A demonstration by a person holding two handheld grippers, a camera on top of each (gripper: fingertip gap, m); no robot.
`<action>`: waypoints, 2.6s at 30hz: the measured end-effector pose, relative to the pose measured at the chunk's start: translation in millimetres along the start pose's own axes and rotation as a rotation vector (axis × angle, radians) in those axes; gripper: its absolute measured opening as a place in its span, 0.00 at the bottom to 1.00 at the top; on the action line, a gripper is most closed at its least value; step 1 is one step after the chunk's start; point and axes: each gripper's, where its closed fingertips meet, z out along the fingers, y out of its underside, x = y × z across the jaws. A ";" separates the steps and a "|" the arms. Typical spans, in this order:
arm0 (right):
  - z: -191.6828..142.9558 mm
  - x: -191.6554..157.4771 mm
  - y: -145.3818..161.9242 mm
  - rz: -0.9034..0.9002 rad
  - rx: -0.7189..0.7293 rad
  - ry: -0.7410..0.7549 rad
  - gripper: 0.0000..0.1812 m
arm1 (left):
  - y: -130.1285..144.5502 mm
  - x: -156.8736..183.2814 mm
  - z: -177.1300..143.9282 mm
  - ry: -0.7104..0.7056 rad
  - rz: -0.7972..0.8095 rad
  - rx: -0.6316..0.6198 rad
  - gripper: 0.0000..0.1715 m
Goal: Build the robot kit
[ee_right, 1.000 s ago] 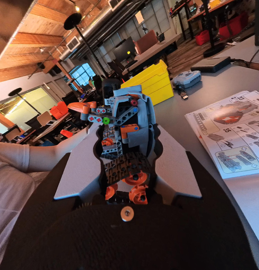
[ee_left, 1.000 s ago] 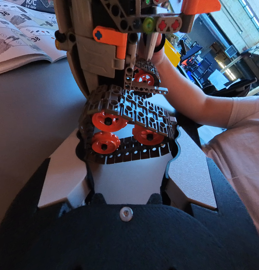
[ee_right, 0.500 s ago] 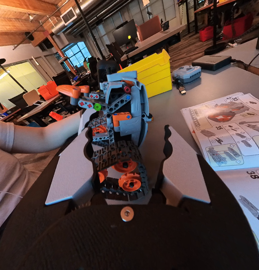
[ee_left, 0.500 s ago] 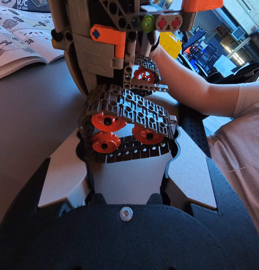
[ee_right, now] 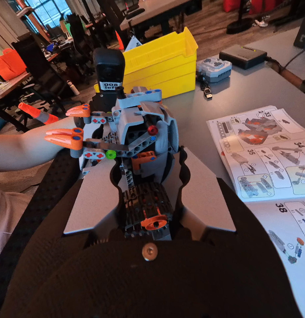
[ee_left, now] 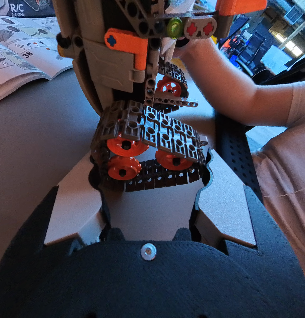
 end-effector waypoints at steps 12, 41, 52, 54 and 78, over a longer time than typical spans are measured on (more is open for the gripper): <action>-0.4 -6.8 2.7 -0.001 0.016 -0.031 0.37 | -13.1 1.7 -0.6 0.053 -0.199 0.090 0.59; 3.7 -3.2 9.7 0.213 -0.028 -0.096 0.36 | -15.0 8.9 -1.7 -0.023 -0.004 0.078 0.64; 4.8 -9.3 14.5 0.253 -0.054 -0.127 0.35 | -11.6 19.5 0.8 -0.163 0.198 0.059 0.69; 4.9 -9.9 14.8 0.252 -0.051 -0.130 0.35 | -11.3 20.9 1.3 -0.179 0.239 0.060 0.70; -12.0 -69.9 33.6 -0.678 0.167 0.216 0.34 | -1.2 22.7 -20.2 -0.247 0.269 0.124 0.59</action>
